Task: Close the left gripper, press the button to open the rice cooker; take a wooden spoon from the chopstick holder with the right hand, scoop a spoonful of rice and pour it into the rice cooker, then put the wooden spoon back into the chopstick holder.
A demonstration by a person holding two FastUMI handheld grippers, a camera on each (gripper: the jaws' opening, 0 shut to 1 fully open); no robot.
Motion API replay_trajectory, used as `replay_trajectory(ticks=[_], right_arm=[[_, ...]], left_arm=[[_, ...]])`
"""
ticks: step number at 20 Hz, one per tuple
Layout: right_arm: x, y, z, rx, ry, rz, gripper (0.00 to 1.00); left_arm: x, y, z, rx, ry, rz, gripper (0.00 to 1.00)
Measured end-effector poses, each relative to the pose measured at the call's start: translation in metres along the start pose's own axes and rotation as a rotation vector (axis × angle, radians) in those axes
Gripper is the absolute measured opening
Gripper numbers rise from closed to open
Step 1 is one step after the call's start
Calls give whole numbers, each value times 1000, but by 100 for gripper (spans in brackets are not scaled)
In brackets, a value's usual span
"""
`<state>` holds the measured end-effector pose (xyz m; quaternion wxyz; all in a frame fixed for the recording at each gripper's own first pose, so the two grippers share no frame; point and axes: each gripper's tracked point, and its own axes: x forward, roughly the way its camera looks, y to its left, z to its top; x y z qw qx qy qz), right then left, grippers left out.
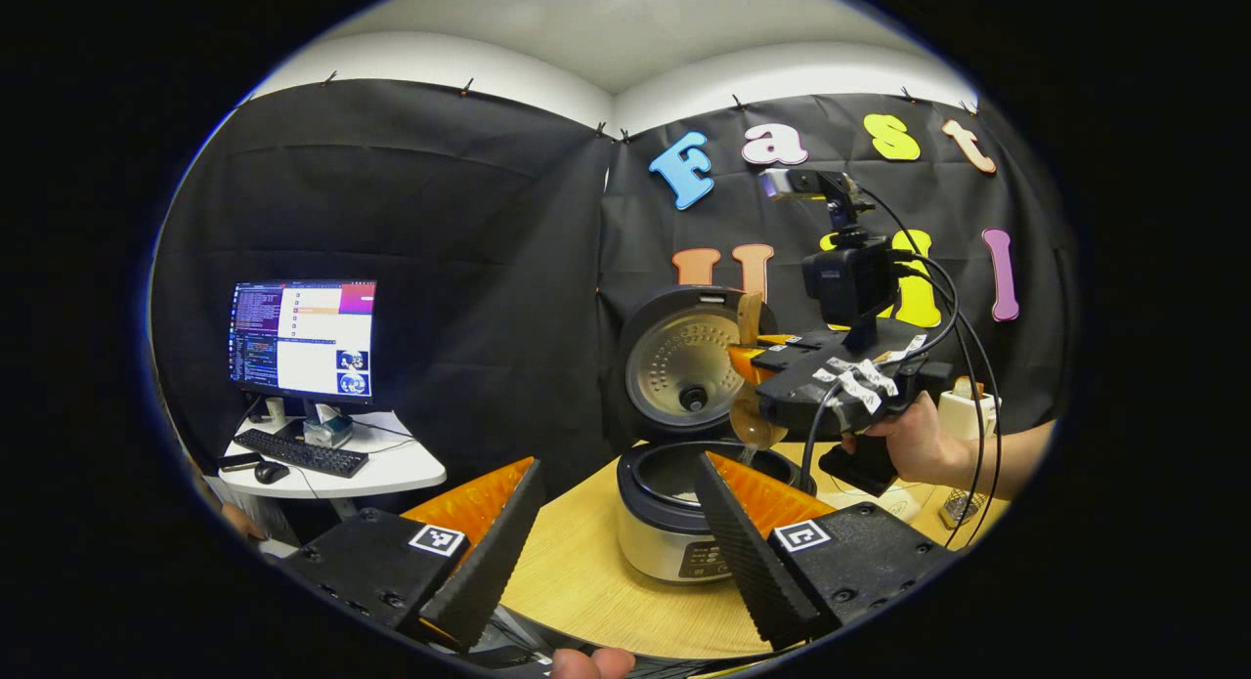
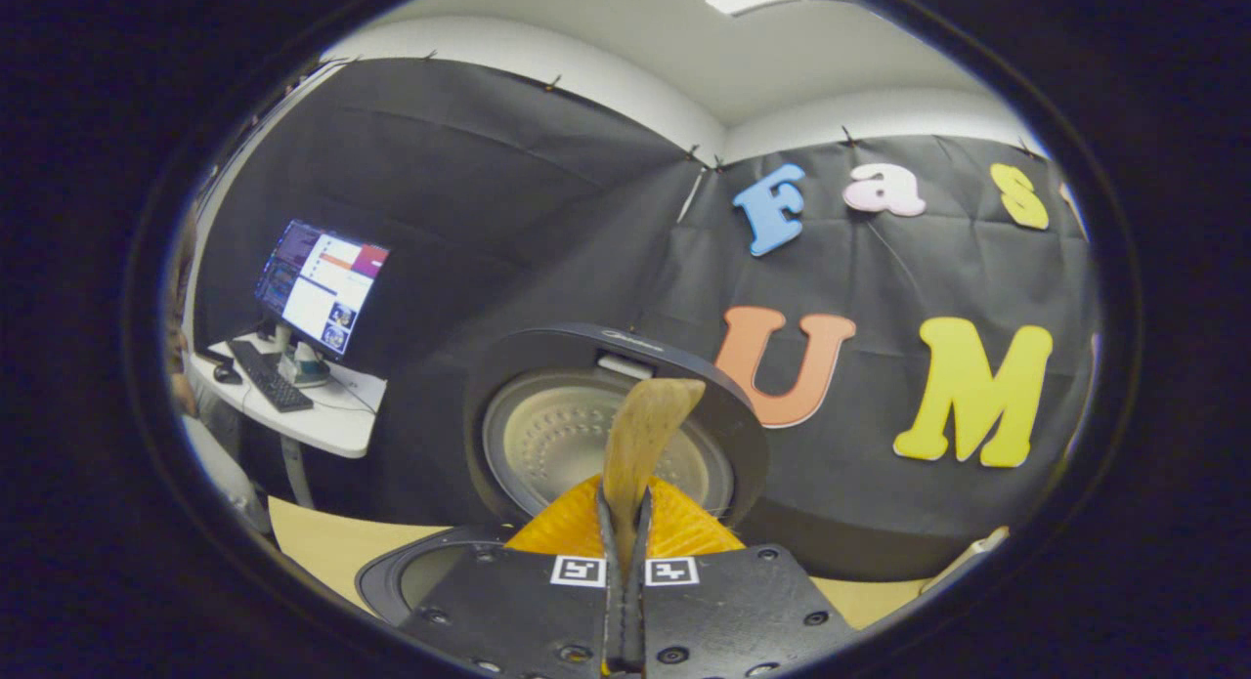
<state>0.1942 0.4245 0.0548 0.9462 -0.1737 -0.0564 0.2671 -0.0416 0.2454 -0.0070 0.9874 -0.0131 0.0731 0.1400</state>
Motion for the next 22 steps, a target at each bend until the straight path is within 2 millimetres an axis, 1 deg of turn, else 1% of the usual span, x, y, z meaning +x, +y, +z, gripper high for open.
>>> replay_trajectory(ticks=[2, 5, 8, 10, 13, 14, 16, 19, 22], right_arm=[[-2, 8, 4, -34, -7, 13, 0], [2, 9, 4, -44, -11, 23, 1], [-1, 9, 4, 11, 2, 29, 0], [1, 7, 1, 71, 13, 35, 0], [-3, -5, -2, 196, 25, 40, 1], [-5, -10, -1, 254, 22, 37, 0], [-10, -20, -1, 372, 25, 35, 0], [-22, -39, -5, 570, 50, 44, 0], [-41, -61, -12, 734, 73, 48, 0]], left_arm=[[0, 2, 1, -3, -4, 3, 99], [-2, 3, 4, -15, -13, 5, 99], [-3, 1, 4, -30, -13, 2, 99], [-4, -2, 6, -43, -20, -6, 99], [-3, -1, 6, -40, -22, -8, 99], [-4, -1, 5, -37, -21, -8, 100], [-5, -6, 6, -38, -21, -14, 99], [-5, -12, 7, -41, -26, -28, 99], [-5, -21, 7, -33, -24, -42, 99]])
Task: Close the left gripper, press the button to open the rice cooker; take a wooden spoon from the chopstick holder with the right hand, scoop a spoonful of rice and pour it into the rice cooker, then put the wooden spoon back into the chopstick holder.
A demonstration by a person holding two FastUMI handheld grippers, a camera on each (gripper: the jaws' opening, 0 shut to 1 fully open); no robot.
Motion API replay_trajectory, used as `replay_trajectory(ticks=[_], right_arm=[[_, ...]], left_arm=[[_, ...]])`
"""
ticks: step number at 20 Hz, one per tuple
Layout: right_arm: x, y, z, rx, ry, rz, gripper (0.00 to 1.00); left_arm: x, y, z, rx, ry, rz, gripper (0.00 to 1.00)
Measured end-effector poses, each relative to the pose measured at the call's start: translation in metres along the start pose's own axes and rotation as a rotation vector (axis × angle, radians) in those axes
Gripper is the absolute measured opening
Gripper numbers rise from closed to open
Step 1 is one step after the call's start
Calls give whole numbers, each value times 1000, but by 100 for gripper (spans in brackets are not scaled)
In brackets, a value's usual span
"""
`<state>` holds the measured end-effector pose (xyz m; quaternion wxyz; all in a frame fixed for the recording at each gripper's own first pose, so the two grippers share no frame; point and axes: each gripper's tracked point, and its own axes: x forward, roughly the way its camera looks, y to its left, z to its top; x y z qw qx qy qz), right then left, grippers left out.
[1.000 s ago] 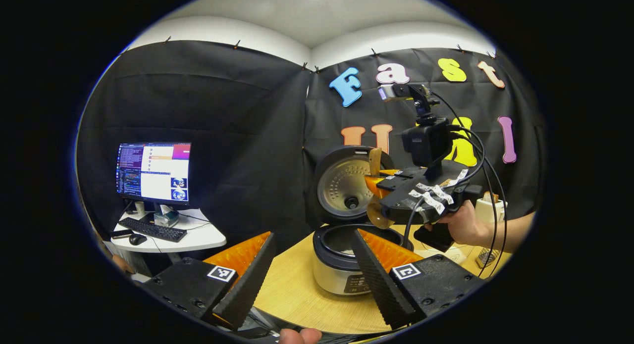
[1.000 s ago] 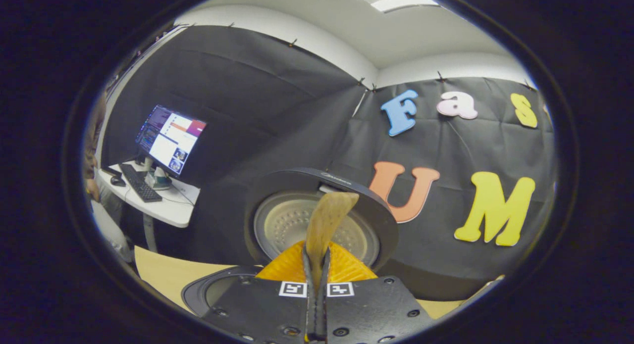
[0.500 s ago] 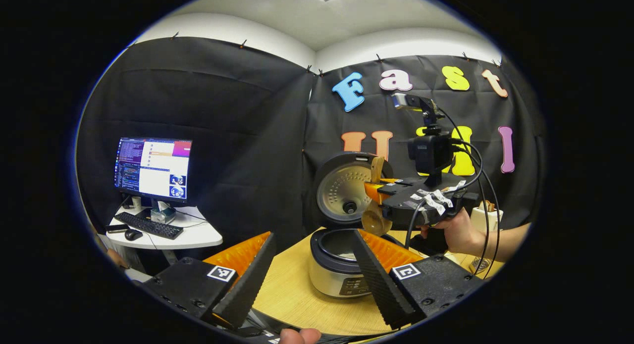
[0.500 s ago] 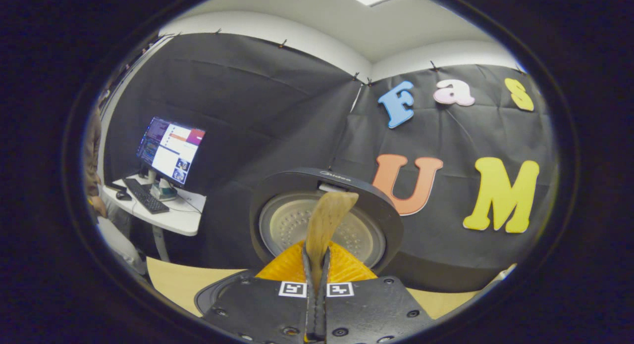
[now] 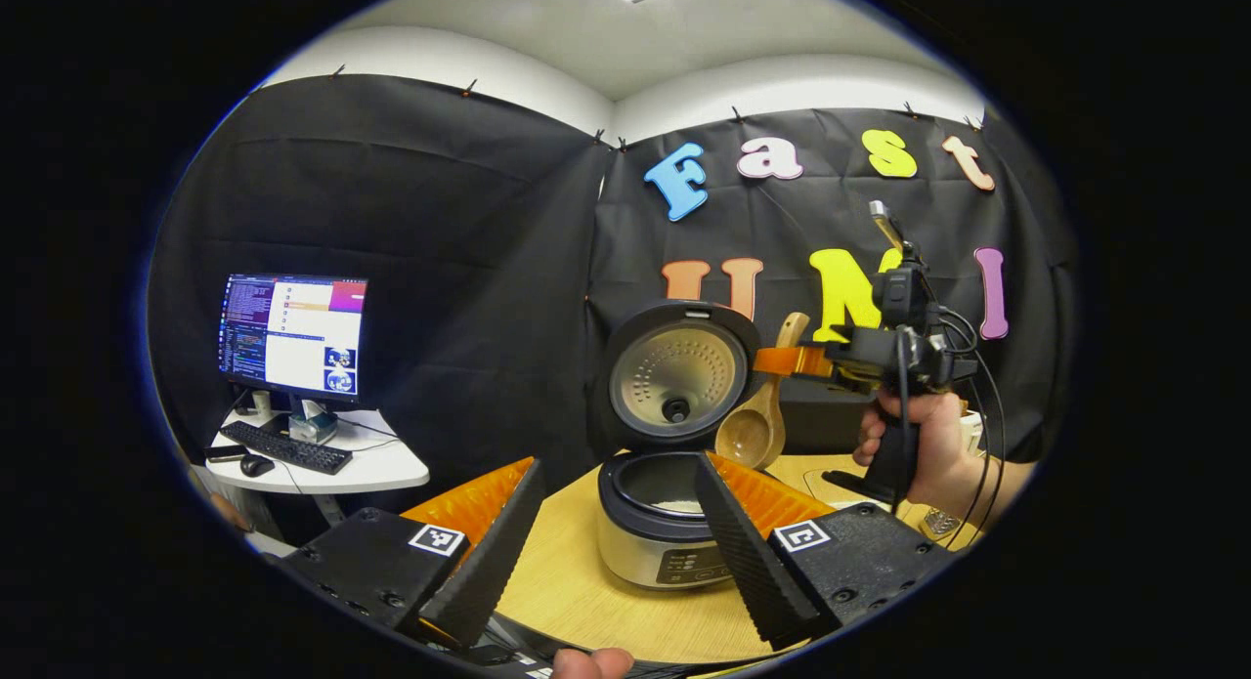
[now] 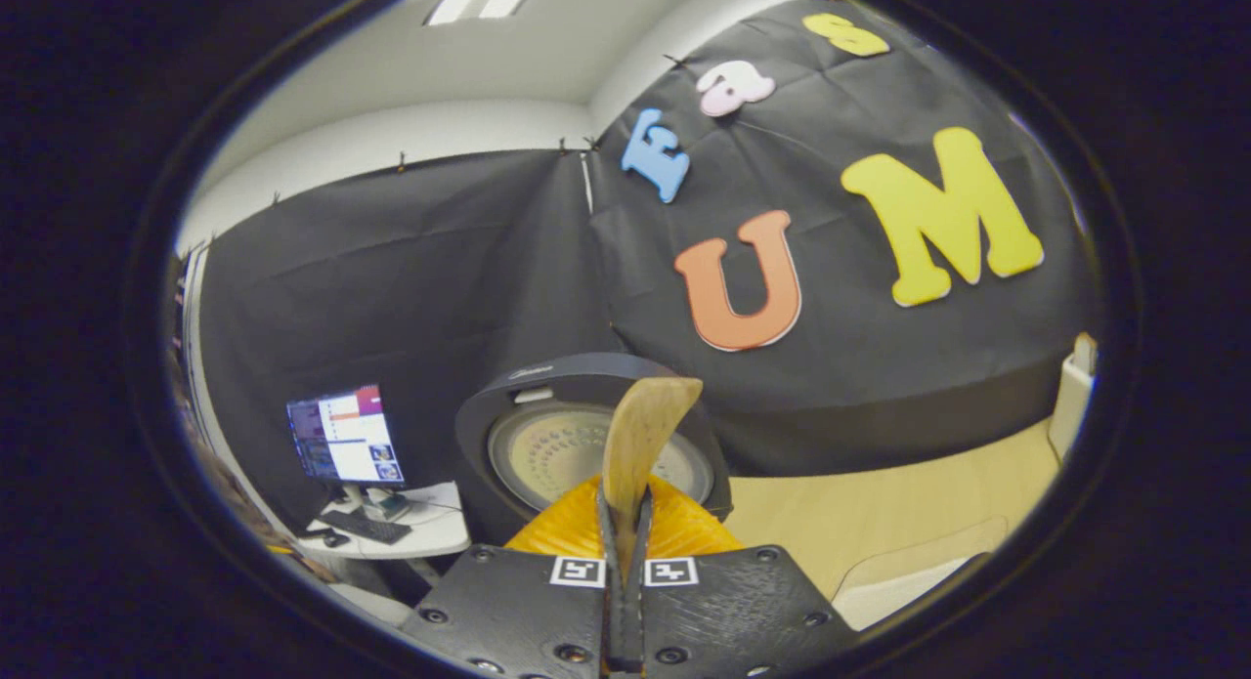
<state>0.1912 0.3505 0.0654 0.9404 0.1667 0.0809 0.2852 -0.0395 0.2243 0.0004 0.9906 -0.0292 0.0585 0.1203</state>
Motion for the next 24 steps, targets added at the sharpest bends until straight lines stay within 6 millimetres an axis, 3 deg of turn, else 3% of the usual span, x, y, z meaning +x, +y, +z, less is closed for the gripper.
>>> replay_trajectory(ticks=[4, 8, 19, 24], right_arm=[[-42, -26, 8, 122, -19, -11, 0], [-100, -62, 14, 183, -61, -47, 0], [-266, -227, 74, 226, -250, -387, 0], [-316, -288, 70, 144, -282, -564, 0]], left_arm=[[0, -21, 6, 1, -16, -39, 99], [-3, -42, 8, 30, -27, -83, 99], [-7, -109, 10, 55, -56, -191, 99], [-7, -131, 2, 86, -47, -232, 99]])
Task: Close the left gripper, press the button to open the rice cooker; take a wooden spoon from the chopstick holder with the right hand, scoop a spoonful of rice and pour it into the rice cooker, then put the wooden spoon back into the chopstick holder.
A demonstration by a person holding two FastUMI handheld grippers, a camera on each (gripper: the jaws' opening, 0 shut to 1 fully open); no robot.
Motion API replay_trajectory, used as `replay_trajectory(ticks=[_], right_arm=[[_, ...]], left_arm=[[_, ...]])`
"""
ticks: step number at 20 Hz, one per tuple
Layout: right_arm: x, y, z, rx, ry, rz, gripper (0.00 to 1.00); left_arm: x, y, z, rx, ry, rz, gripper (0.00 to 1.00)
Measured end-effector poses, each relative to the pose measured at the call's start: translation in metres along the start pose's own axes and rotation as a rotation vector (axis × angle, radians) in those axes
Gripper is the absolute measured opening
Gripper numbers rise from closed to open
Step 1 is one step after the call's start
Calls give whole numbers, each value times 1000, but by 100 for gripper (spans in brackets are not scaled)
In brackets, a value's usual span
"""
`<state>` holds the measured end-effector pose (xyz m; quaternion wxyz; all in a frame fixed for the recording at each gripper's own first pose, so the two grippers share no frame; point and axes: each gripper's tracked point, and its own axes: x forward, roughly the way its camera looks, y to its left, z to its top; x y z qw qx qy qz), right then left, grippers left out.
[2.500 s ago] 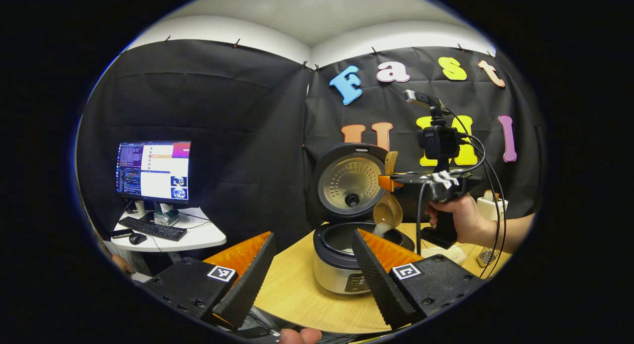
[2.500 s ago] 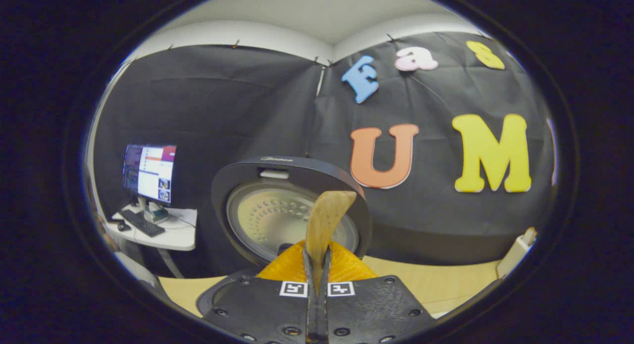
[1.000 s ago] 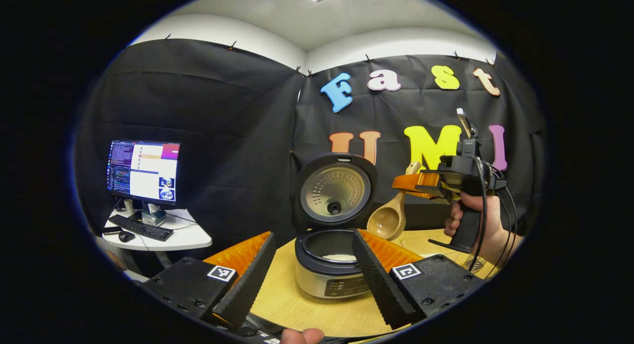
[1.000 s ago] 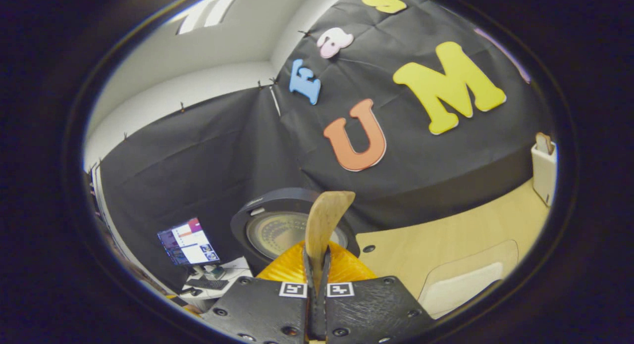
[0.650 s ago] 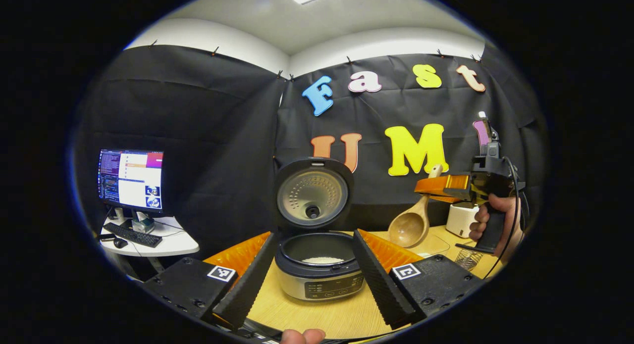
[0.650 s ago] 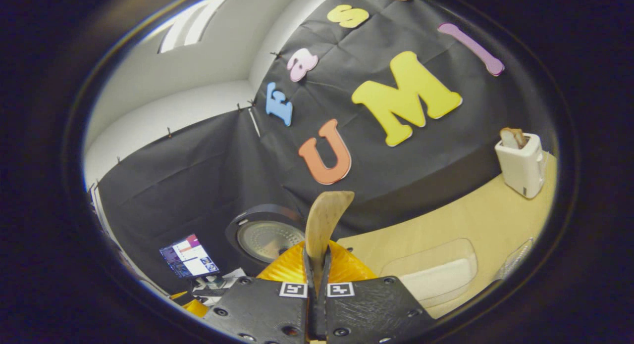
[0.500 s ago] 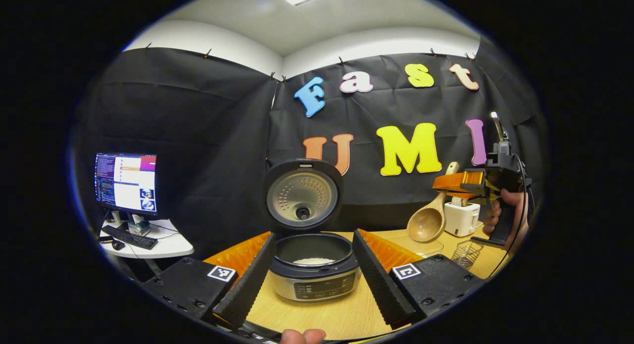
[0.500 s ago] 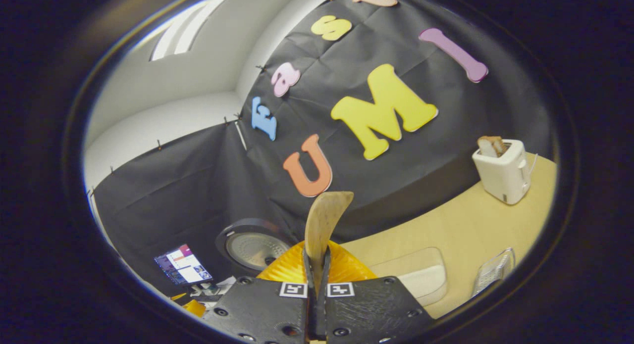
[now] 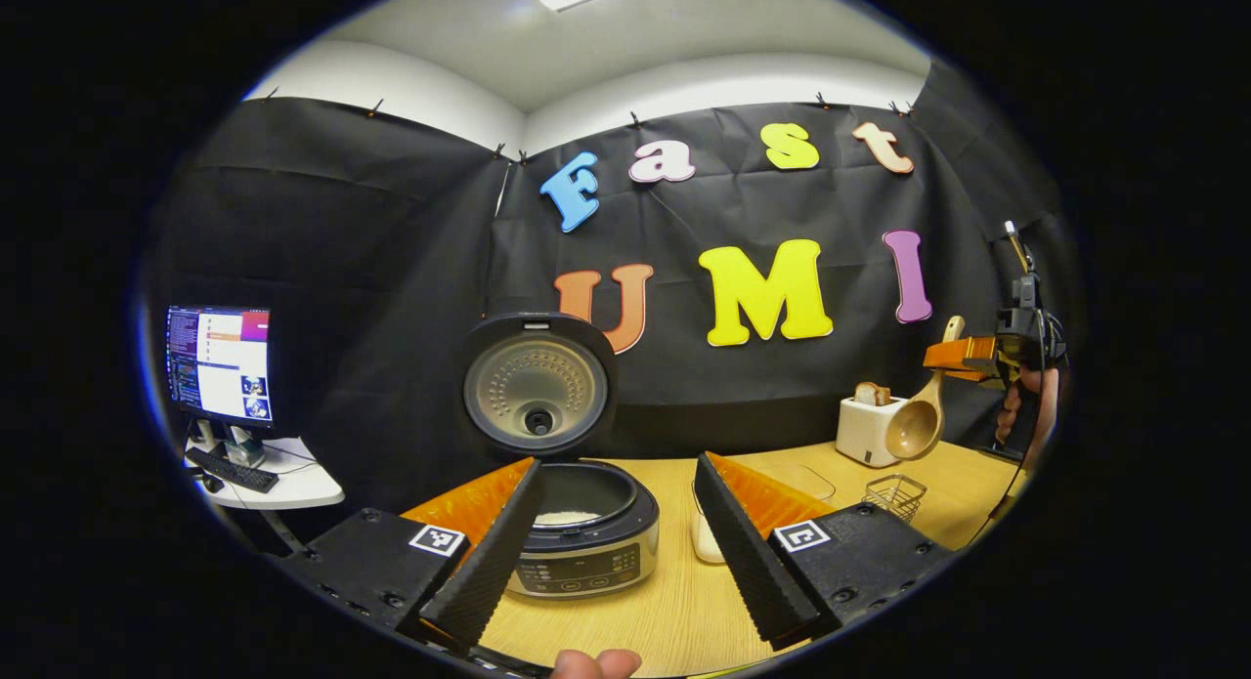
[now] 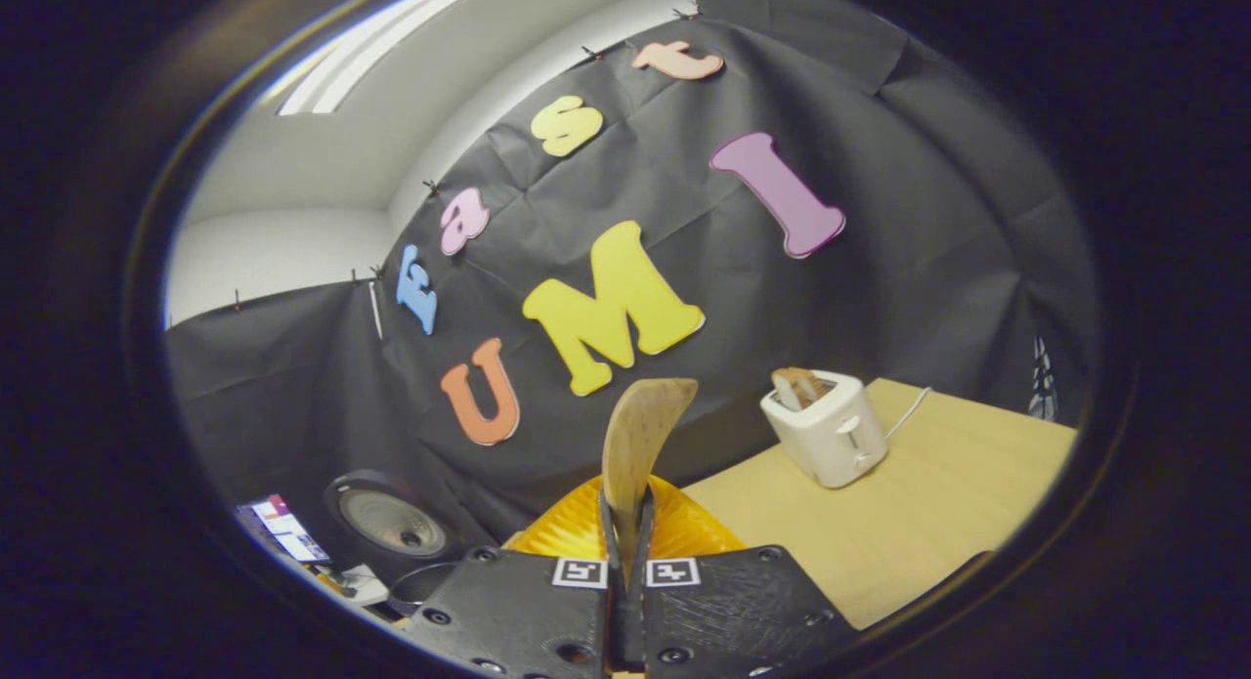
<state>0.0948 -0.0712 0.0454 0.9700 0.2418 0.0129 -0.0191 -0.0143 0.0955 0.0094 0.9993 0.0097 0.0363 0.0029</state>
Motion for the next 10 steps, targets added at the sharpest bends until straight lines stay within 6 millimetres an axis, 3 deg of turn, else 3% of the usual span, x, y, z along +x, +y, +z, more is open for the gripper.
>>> replay_trajectory(ticks=[5, 10], right_arm=[[11, -26, -22, -65, 18, -62, 0], [30, -41, -58, -137, 42, -128, 0]], left_arm=[[2, -9, -4, 5, 4, -19, 99], [-2, 2, 4, 4, -19, 0, 99]])
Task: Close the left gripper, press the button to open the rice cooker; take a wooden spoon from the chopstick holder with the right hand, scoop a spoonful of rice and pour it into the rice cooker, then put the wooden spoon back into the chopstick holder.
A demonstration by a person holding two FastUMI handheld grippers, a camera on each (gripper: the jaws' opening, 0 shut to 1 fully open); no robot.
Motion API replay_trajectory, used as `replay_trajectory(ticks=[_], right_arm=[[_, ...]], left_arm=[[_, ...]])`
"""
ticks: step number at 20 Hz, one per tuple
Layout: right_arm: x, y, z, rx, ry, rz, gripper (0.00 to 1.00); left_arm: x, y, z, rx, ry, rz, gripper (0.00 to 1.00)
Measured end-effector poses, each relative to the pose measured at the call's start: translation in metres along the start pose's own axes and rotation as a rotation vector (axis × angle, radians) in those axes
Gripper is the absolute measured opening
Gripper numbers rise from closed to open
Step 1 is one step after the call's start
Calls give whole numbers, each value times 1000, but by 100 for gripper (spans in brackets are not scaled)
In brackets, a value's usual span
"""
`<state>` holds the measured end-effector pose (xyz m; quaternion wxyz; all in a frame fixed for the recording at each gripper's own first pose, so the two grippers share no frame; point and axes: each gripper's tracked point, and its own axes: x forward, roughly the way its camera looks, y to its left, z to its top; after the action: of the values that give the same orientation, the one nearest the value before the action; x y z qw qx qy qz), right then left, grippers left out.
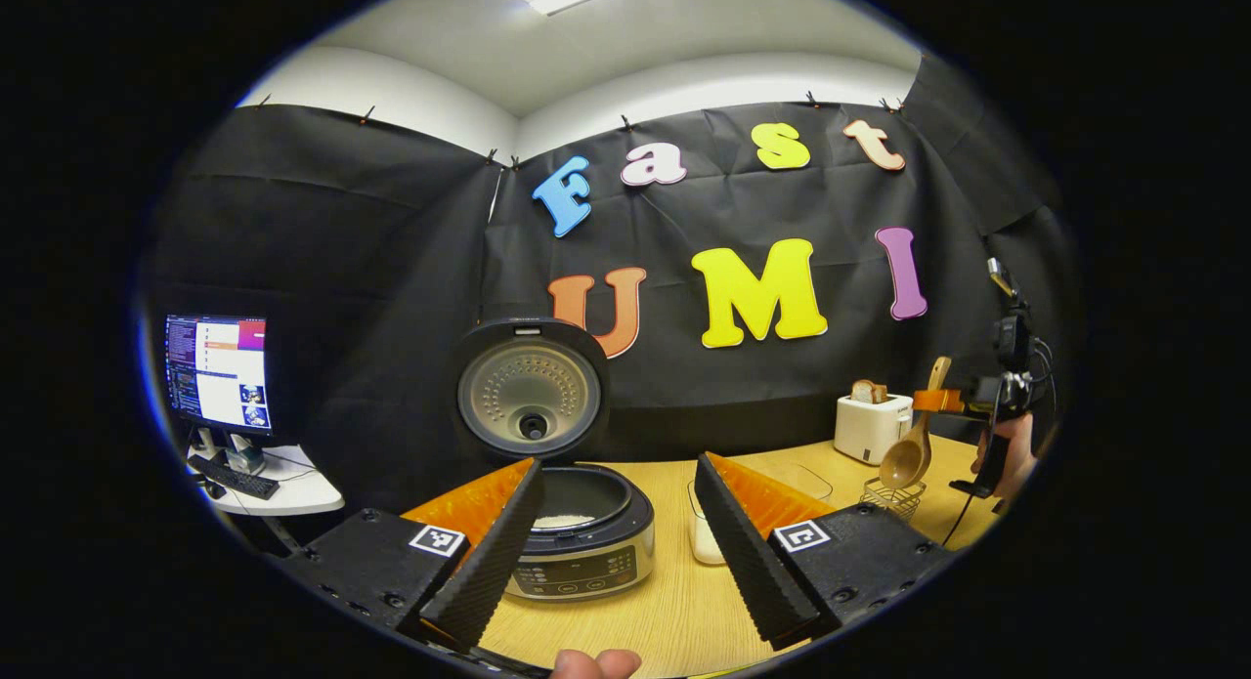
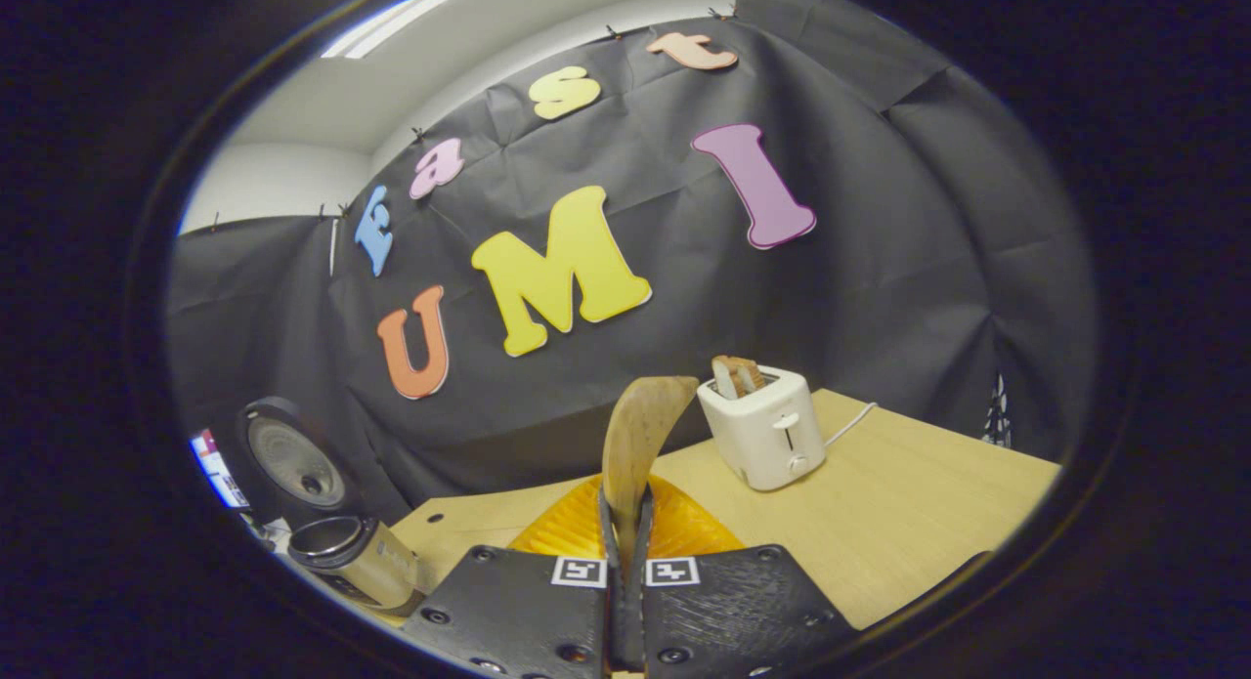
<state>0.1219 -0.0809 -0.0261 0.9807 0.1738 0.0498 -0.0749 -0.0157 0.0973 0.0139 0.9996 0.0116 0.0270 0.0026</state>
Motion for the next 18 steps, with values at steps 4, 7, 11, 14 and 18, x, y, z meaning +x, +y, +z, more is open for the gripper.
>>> replay_trajectory(ticks=[4, 7, 11, 14, 18], right_arm=[[8, 3, -29, -41, 13, -24, 0], [10, 3, -44, -50, 8, -41, 0], [12, -1, -53, -45, 7, -53, 0], [10, -6, -59, -25, 3, -64, 0], [11, -10, -72, -30, 30, -72, 0]], left_arm=[[3, 13, -9, -19, 20, 21, 99], [4, 20, -12, -24, 30, 36, 99], [3, 19, -9, -35, 21, 28, 99], [4, 20, -9, -33, 23, 28, 99], [1, 18, -6, -39, 15, 28, 99]])
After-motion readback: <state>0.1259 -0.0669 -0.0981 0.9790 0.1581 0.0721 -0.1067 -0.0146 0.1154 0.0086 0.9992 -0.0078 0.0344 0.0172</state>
